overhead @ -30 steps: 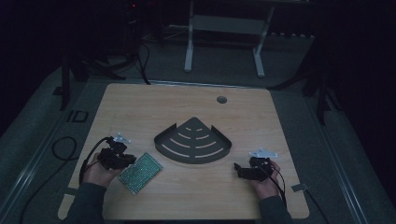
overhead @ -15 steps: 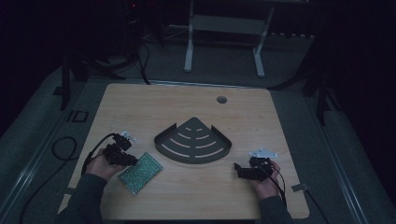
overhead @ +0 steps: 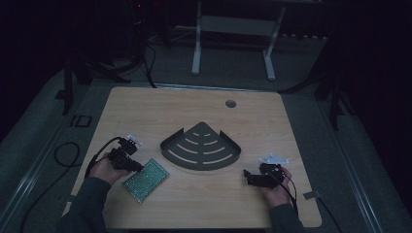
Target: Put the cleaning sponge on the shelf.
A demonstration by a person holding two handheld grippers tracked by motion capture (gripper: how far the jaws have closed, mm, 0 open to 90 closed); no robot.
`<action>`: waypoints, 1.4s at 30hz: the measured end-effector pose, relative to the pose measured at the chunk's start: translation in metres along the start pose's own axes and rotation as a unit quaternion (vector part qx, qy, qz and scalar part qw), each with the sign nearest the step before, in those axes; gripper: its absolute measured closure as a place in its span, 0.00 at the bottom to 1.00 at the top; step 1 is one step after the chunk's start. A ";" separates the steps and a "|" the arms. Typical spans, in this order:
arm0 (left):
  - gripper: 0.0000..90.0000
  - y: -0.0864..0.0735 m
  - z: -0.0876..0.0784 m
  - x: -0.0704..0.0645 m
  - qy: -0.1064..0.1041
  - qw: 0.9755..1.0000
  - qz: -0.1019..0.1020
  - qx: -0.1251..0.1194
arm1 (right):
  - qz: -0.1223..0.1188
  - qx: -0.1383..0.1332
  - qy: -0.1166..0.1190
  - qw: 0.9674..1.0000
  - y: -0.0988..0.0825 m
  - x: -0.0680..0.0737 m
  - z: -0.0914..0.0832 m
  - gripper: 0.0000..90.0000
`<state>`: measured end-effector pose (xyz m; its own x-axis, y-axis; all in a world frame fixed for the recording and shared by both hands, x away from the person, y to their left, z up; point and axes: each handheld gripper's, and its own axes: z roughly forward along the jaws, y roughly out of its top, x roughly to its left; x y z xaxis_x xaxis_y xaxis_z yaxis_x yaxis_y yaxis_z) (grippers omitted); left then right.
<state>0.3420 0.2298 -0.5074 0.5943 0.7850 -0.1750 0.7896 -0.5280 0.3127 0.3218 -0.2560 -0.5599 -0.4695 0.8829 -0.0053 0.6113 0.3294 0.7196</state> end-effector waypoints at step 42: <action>1.00 0.018 0.005 0.009 -0.041 0.997 0.007 0.072 | 0.000 0.000 0.000 1.000 0.000 0.000 0.000 0.14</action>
<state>0.3629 0.2260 -0.5078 0.6105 0.7520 -0.2486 0.7919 -0.5834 0.1801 0.3218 -0.2560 -0.5599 -0.4694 0.8830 -0.0052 0.6114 0.3293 0.7196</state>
